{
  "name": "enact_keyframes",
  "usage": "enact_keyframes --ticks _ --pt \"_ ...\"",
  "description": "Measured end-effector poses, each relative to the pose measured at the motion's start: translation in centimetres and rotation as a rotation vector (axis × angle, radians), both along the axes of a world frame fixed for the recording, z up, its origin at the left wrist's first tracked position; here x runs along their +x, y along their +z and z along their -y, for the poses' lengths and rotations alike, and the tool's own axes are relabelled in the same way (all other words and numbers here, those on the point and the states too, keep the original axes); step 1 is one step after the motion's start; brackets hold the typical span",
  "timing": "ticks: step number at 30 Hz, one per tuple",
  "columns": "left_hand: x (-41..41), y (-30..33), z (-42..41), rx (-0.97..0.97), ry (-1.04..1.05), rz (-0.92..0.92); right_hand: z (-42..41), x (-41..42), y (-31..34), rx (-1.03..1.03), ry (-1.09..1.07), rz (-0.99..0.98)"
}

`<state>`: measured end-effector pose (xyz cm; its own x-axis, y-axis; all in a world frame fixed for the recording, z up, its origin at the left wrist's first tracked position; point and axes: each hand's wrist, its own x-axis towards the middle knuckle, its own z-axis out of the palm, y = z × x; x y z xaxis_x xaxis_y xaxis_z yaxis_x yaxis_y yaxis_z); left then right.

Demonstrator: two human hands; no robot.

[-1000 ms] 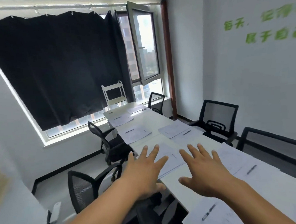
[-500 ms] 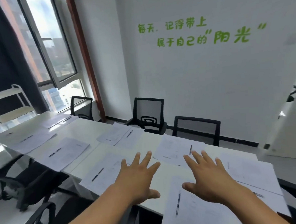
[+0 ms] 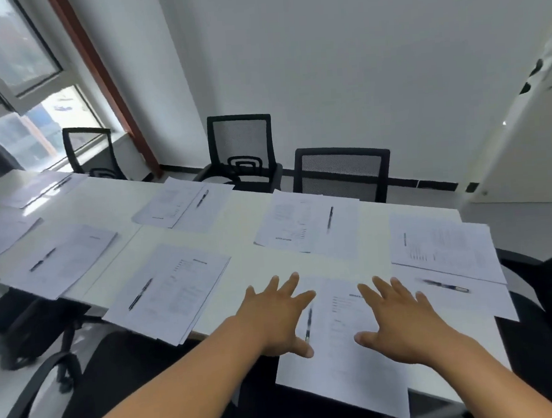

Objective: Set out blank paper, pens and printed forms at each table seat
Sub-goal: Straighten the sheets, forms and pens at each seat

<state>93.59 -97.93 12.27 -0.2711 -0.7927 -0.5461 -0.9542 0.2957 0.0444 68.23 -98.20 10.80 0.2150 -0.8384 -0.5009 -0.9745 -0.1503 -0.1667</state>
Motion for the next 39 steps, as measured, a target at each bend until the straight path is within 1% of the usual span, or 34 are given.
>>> enact_keyframes --ticks 6,9,13,18,20,27,32,39 --pt "0.5 -5.3 2.9 0.14 -0.08 0.056 0.5 -0.2 -6.2 0.14 -0.033 0.018" --pt "0.7 -9.6 5.1 0.192 -0.136 0.057 1.6 0.2 -9.6 0.216 -0.05 0.026" --pt "0.6 -14.1 7.2 0.194 -0.21 0.065 3.3 0.1 -13.0 0.215 -0.073 0.03" --pt "1.1 -19.6 8.3 0.193 -0.297 0.063 4.2 0.0 -17.1 0.242 -0.076 -0.013" --pt "1.3 -20.7 8.6 0.189 -0.31 0.054 4.4 0.0 -18.1 0.226 -0.05 -0.033" --pt "1.3 -23.5 9.5 0.14 -0.338 0.018 4.6 0.7 -20.7 0.247 -0.056 -0.041" --pt "1.8 -24.3 10.0 0.116 -0.329 0.003 4.8 1.3 -21.4 0.251 -0.059 -0.051" --pt "4.9 -24.3 11.0 0.12 -0.31 -0.004 6.1 2.9 -21.2 0.231 -0.019 -0.047"
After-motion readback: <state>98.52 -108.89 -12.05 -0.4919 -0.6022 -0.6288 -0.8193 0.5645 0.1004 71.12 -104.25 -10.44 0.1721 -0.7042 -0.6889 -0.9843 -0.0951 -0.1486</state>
